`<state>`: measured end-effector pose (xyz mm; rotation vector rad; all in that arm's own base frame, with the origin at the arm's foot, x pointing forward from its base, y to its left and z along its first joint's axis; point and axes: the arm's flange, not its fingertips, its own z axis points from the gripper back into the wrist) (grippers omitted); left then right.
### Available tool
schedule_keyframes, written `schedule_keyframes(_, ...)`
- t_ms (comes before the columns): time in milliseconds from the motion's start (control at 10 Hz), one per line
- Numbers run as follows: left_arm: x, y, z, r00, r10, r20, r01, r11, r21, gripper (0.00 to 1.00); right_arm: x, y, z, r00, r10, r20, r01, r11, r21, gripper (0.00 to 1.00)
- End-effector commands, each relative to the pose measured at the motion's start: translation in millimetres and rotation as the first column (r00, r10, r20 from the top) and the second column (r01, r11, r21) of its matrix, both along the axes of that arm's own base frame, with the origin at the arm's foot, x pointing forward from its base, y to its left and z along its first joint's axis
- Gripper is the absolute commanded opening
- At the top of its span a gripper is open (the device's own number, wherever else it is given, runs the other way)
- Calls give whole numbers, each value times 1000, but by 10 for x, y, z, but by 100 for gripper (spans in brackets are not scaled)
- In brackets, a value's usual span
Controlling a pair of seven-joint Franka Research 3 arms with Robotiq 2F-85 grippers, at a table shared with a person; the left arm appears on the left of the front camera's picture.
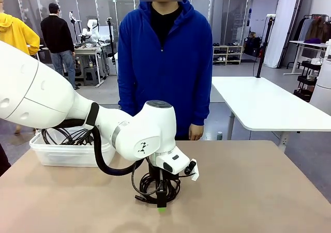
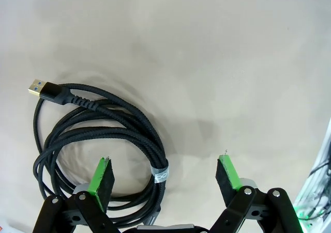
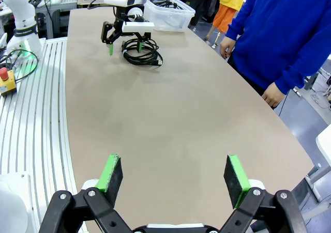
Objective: Organize and store the cables.
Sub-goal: Place the USB Extension Cable into the Organizing box.
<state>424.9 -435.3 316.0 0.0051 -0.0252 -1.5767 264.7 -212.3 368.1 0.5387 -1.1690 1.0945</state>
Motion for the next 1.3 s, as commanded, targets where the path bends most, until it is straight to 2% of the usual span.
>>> schedule_keyframes(0,-12,-3,-46,1000,16,9,-16,1000,-6,100,23,3,38,1000,-11,-4,11,1000,20,100)
schedule_keyframes(100,-13,15,-52,1000,18,5,-18,1000,-7,100,23,3,38,1000,-11,-4,11,1000,20,100)
schedule_keyframes(200,-17,17,-53,1000,12,2,-12,1000,8,87,23,3,38,1000,-11,-4,11,1000,20,100)
schedule_keyframes(300,-14,25,-46,1000,17,-2,-17,1000,19,40,23,3,38,1000,-11,-4,11,1000,20,100)
schedule_keyframes(400,-5,22,-57,1000,5,-11,-5,1000,26,27,23,3,38,1000,-11,-4,11,1000,20,100)
schedule_keyframes(500,5,27,-78,1000,-8,-26,9,1000,7,0,23,3,38,1000,-11,-4,11,1000,20,100)
schedule_keyframes(600,6,32,-80,1000,4,-27,-4,1000,6,23,23,3,38,1000,-11,-4,11,1000,20,100)
schedule_keyframes(700,-6,47,-62,1000,10,-26,-10,1000,9,0,23,3,38,1000,-11,-4,11,1000,20,100)
schedule_keyframes(1100,22,64,37,999,30,-15,-30,1000,3,0,23,3,38,1000,-11,-4,11,1000,20,100)
schedule_keyframes(1200,15,100,147,1000,21,-17,-21,999,-31,0,23,3,38,1000,-11,-4,11,1000,20,100)
